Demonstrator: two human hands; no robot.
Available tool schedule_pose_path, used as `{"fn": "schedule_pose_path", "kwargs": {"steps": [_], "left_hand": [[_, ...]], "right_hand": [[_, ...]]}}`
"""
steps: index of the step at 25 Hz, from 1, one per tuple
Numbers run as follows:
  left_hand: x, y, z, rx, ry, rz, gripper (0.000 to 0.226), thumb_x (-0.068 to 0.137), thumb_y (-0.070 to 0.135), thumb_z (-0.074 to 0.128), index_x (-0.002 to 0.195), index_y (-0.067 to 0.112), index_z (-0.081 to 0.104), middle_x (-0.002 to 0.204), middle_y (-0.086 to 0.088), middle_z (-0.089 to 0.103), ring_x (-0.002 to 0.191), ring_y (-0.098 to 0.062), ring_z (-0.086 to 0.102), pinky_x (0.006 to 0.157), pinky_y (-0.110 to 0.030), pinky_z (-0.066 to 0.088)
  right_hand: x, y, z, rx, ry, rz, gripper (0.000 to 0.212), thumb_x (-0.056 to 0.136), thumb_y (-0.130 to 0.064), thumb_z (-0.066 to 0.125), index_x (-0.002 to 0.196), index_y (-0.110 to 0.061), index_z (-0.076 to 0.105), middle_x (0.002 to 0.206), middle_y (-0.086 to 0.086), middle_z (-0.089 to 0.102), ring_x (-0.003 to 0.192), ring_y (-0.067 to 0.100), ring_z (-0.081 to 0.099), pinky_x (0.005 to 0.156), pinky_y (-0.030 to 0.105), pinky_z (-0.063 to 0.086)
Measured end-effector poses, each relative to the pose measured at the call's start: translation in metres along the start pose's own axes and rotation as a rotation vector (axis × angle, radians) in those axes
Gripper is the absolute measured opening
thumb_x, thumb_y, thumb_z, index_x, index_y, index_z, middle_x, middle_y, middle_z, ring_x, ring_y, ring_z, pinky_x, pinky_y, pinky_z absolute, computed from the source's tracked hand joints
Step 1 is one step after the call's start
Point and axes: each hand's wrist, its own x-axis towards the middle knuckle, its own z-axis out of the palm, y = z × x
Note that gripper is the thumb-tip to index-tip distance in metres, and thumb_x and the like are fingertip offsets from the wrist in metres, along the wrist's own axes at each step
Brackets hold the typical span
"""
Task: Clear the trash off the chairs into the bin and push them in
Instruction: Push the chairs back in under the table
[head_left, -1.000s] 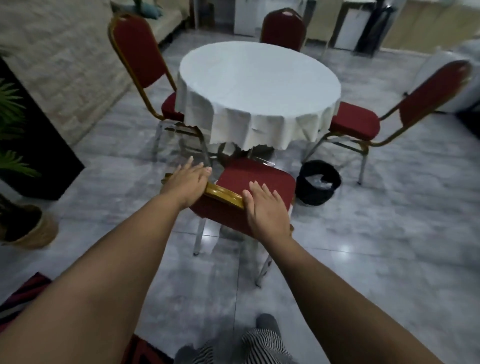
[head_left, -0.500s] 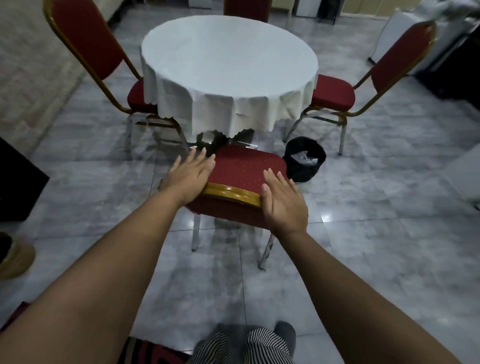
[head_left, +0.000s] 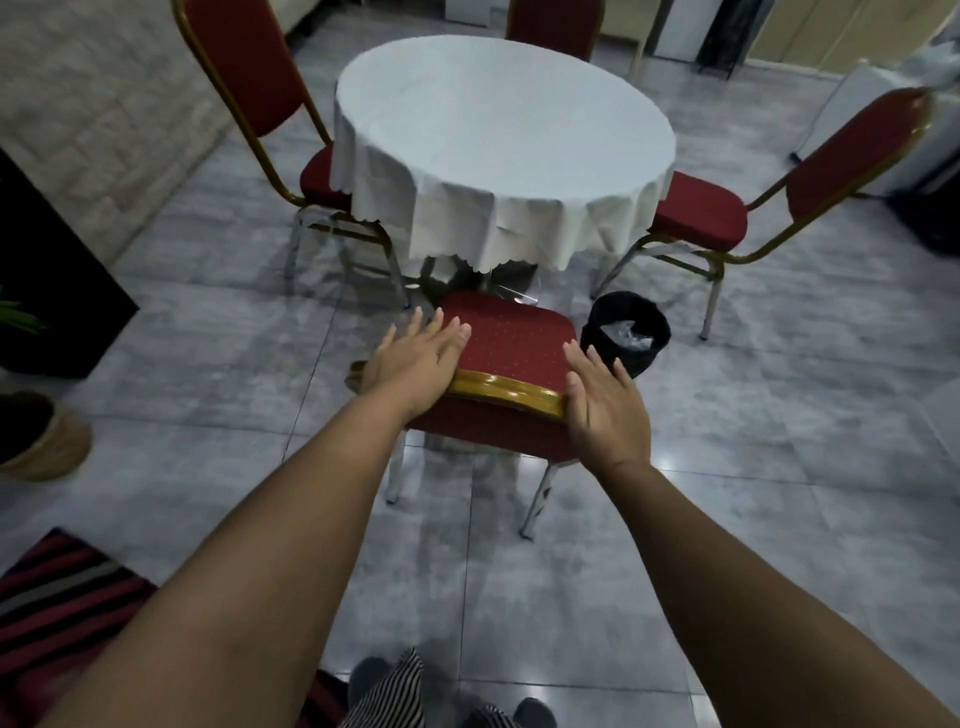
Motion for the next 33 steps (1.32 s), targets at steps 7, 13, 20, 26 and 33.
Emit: {"fn": "schedule_pose_path", "kwargs": {"steps": [7, 13, 20, 26, 33], "left_hand": [[-0.038, 0.064, 0.045, 0.016, 0.123, -0.123, 0.068, 0.097, 0.06, -0.001, 0.155, 0.031, 0.02, 0.164, 0.008, 0.012, 0.153, -0.017, -0.002, 0.124, -0.044, 0.0], [-0.041, 0.076, 0.056, 0.059, 0.222, -0.19, 0.061, 0.099, 0.057, 0.003, 0.156, 0.036, 0.012, 0.166, 0.004, -0.001, 0.153, -0.018, -0.011, 0.123, -0.044, -0.008], [-0.028, 0.068, 0.059, 0.075, 0.309, -0.142, 0.055, 0.101, 0.054, 0.011, 0.155, 0.041, 0.007, 0.166, 0.006, -0.002, 0.152, -0.013, -0.01, 0.123, -0.043, -0.006], [0.034, 0.059, 0.041, 0.056, 0.297, -0.136, 0.056, 0.102, 0.053, 0.012, 0.156, 0.037, 0.009, 0.166, 0.006, 0.002, 0.153, -0.013, -0.007, 0.123, -0.043, -0.004], [0.127, 0.046, 0.015, 0.038, 0.294, -0.098, 0.059, 0.101, 0.055, 0.012, 0.156, 0.033, 0.01, 0.166, 0.004, 0.004, 0.153, -0.014, -0.006, 0.123, -0.044, -0.004]], "right_hand": [[-0.012, 0.067, -0.031, -0.016, -0.068, -0.056, 0.071, 0.093, -0.044, 0.006, 0.153, -0.019, 0.035, 0.159, -0.001, 0.034, 0.15, 0.012, 0.021, 0.123, 0.036, 0.01], [-0.015, 0.071, -0.038, 0.039, -0.063, -0.067, 0.06, 0.099, -0.045, 0.019, 0.152, -0.022, 0.036, 0.161, -0.002, 0.031, 0.15, 0.011, 0.021, 0.123, 0.037, 0.009], [-0.006, 0.066, -0.029, 0.042, 0.011, -0.068, 0.065, 0.094, -0.046, 0.014, 0.15, -0.025, 0.04, 0.158, -0.004, 0.036, 0.148, 0.011, 0.025, 0.122, 0.036, 0.011], [0.056, 0.065, -0.018, 0.004, -0.009, -0.047, 0.062, 0.096, -0.043, 0.018, 0.154, -0.026, 0.033, 0.162, -0.005, 0.028, 0.151, 0.011, 0.018, 0.123, 0.036, 0.005], [0.146, 0.066, -0.001, -0.043, -0.016, -0.004, 0.066, 0.093, -0.049, 0.011, 0.155, -0.031, 0.026, 0.163, -0.009, 0.023, 0.152, 0.009, 0.012, 0.123, 0.041, 0.005]]}}
